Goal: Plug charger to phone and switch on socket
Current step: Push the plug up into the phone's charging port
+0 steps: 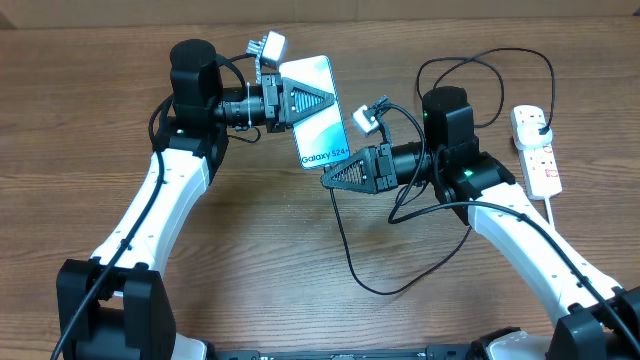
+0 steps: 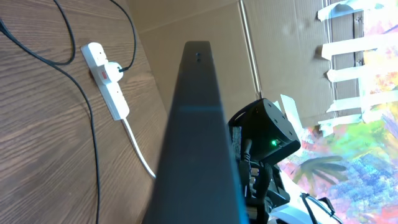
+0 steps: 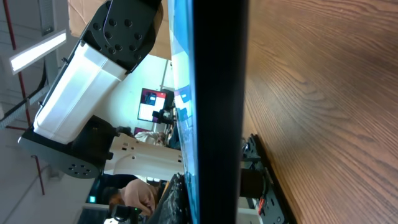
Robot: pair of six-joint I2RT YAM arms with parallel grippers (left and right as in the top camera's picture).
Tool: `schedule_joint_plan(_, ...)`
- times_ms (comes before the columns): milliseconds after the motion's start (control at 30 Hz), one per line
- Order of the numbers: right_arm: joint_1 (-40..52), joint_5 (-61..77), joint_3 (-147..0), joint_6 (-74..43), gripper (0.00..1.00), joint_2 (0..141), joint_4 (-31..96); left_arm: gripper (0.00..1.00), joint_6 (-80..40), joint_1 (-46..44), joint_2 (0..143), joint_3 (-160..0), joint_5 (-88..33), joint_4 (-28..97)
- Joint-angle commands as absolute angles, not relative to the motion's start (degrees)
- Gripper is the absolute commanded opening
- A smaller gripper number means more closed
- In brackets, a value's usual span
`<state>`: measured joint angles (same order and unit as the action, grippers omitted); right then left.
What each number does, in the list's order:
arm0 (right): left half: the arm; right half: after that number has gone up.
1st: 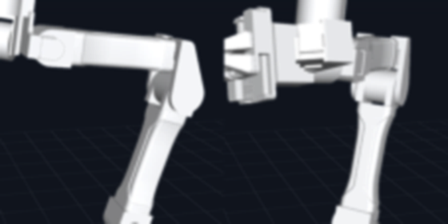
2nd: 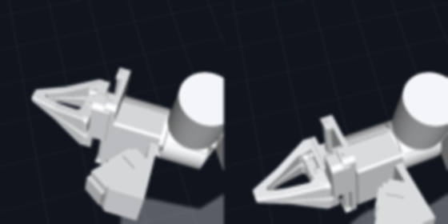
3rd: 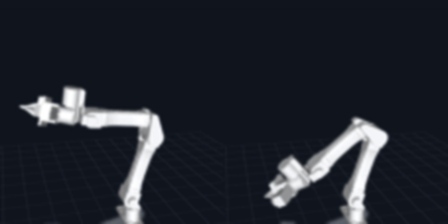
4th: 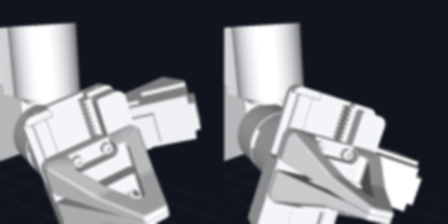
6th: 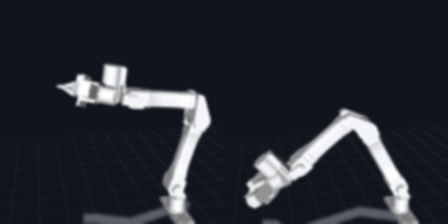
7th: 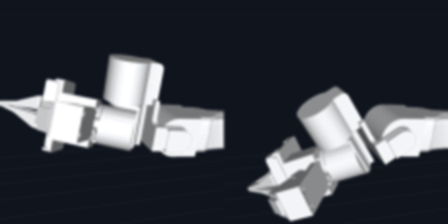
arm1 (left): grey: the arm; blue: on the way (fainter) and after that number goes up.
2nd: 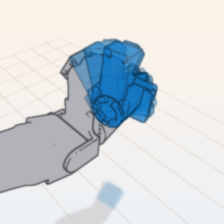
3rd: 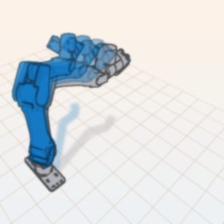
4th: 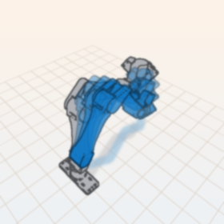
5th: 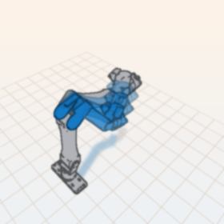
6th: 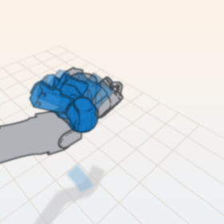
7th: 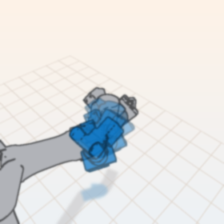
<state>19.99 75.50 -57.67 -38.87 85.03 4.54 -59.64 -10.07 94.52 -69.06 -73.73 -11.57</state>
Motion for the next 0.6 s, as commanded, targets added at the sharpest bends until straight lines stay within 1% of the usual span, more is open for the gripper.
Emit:
schedule_joint_plan(0, 19.49, 71.59, -59.99, -38.83, 0.11, 84.01, 1.28, 0.04, -56.14, -12.82, 94.39, -67.75, -83.96, -10.33)
schedule_joint_plan(33, 19.49, 71.59, -59.99, -38.83, 0.17, 84.01, 1.3, 0.04, -56.14, -12.84, 94.39, -67.75, -83.92, -10.33)
schedule_joint_plan(100, 19.49, 71.59, -59.99, -38.83, 0.23, 84.01, 1.3, 0.04, -56.14, -12.84, 94.39, -67.75, -83.94, -10.33)
schedule_joint_plan(133, 19.49, 71.59, -59.99, -38.83, 0.34, 84.01, 1.3, 0.04, -56.14, -12.84, 94.39, -67.75, -83.94, -10.33)
schedule_joint_plan(167, 19.49, 71.59, -59.99, -38.83, 0.49, 84.01, 1.3, 0.04, -56.14, -12.82, 94.39, -67.75, -83.94, -10.33)
schedule_joint_plan(200, 19.49, 71.59, -59.99, -38.83, 0.56, 84.01, 1.3, 0.04, -56.14, -12.84, 94.39, -67.75, -83.94, -10.33)
schedule_joint_plan(233, 19.49, 71.59, -59.99, -38.81, 0.69, 84.01, 1.3, 0.04, -56.14, -12.84, 94.39, -67.75, -83.94, -10.33)
schedule_joint_plan(267, 19.49, 71.59, -59.99, -38.81, 0.77, 84.01, 1.28, 0.04, -56.14, -12.82, 94.39, -67.75, -83.96, -10.33)
schedule_joint_plan(300, 19.49, 71.57, -59.99, -38.81, 0.78, 84.01, 1.28, 0.04, -56.12, -12.84, 94.39, -67.75, -83.99, -10.33)
schedule_joint_plan(433, 19.49, 71.61, -59.99, -38.81, 0.74, 84.01, 1.32, 0.04, -56.1, -12.82, 94.39, -67.75, -83.4, -10.35)
schedule_joint_plan(467, 19.49, 71.59, -59.99, -38.81, 0.72, 84.01, 1.32, 0.05, -56.07, -12.82, 94.39, -67.75, -83.15, -10.35)
schedule_joint_plan(567, 19.49, 71.05, -59.99, -38.76, 0.59, 84.01, 1.3, 0.06, -56.1, -12.8, 94.39, -67.75, -82.13, -10.35)
